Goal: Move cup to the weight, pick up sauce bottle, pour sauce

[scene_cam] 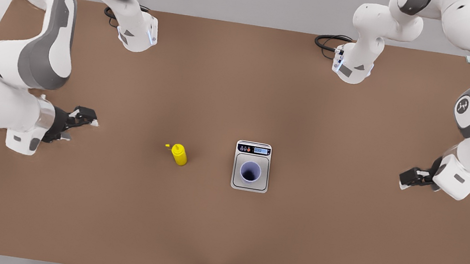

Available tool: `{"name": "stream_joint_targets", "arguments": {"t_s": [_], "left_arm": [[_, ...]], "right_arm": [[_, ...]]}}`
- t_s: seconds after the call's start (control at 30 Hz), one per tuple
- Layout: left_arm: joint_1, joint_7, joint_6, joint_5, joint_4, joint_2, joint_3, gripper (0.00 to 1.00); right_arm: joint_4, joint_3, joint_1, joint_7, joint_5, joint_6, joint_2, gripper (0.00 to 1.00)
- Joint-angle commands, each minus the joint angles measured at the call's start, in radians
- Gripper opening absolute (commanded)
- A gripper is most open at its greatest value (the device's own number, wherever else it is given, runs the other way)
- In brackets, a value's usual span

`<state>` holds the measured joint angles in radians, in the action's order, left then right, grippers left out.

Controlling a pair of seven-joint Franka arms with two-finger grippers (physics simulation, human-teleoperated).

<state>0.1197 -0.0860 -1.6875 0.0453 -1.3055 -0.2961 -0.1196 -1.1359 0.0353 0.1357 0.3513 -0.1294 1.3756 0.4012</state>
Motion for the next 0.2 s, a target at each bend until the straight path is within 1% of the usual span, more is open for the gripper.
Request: {"name": "stream_joint_targets", "arguments": {"t_s": [0.0,0.03,0.07,0.17], "left_arm": [[0.0,0.0,-0.001,-0.001,0.0,-0.001,0.0,1.0],[0.0,0.0,-0.003,-0.002,0.0,-0.001,0.0,1.0],[0.0,0.0,-0.001,-0.001,0.0,-0.001,0.0,1.0],[0.0,0.002,-0.008,-0.001,0.002,-0.009,-0.002,1.0]], "right_arm": [[-0.037,0.0,0.007,-0.087,0.036,0.02,-0.042,1.0],[-0.14,-0.002,0.012,-0.246,0.048,0.083,-0.132,1.0],[-0.238,-0.003,0.03,-0.27,0.048,0.143,-0.214,1.0],[-0.314,-0.003,0.044,-0.285,0.045,0.177,-0.272,1.0]]}}
